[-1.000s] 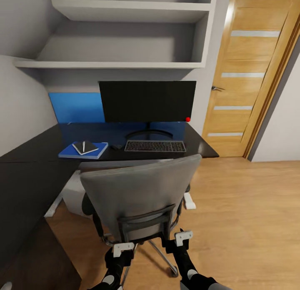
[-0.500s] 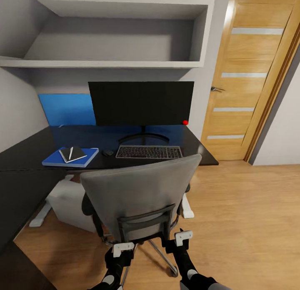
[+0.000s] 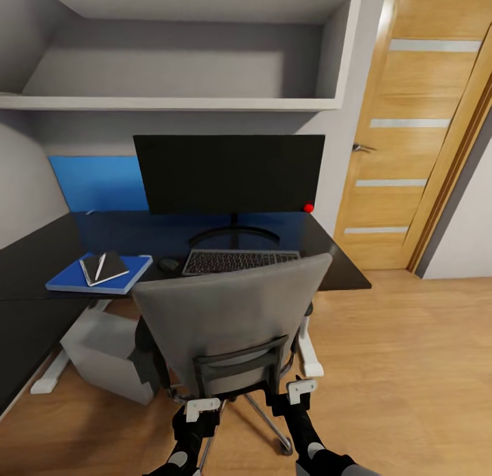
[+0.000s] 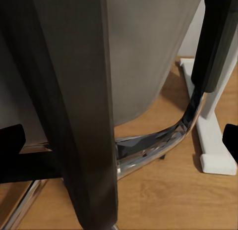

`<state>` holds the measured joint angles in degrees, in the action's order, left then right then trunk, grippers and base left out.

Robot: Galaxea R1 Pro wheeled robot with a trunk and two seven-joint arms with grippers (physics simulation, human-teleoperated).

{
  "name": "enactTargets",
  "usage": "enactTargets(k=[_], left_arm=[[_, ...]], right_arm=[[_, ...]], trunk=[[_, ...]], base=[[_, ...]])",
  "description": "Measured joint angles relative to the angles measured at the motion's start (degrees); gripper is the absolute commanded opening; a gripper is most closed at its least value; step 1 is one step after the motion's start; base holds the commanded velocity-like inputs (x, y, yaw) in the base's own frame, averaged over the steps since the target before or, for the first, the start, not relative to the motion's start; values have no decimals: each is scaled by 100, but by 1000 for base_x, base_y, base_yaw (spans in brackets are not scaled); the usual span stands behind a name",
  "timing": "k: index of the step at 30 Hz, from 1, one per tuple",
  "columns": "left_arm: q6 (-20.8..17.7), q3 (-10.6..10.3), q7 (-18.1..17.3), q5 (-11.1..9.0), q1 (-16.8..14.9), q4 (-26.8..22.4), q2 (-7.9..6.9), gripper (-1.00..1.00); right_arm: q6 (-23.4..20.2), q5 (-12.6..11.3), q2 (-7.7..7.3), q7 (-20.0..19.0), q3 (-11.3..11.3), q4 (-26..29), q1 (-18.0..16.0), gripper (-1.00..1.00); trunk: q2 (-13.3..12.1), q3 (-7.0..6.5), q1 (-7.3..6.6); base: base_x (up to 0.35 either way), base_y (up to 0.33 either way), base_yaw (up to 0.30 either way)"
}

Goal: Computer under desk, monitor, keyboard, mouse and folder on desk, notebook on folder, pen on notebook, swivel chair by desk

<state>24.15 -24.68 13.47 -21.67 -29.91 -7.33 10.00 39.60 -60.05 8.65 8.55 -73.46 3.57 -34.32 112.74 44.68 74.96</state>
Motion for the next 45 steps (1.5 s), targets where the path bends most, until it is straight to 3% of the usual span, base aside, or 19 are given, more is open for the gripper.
enactTargets(k=[8, 23, 26, 45], left_arm=[[9, 4, -3, 17, -4, -5, 0, 100], [14, 40, 10, -3, -2, -1, 0, 100], [29, 140, 34, -31, -2, 1, 0, 100], [30, 145, 35, -35, -2, 1, 0, 100]], right_arm=[[3, -6, 0, 2, 22, 0, -1, 100], [11, -44, -1, 8, 74, -2, -1, 100], [39, -167, -4, 32, 259, -10, -2, 100], [38, -167, -4, 33, 257, -10, -2, 100]], trunk=[[0, -1, 4], [-1, -1, 6], [-1, -1, 6], [-1, -1, 6]], base=[[31, 0, 0], [-315, 0, 0], [-336, 0, 0], [-172, 0, 0]])
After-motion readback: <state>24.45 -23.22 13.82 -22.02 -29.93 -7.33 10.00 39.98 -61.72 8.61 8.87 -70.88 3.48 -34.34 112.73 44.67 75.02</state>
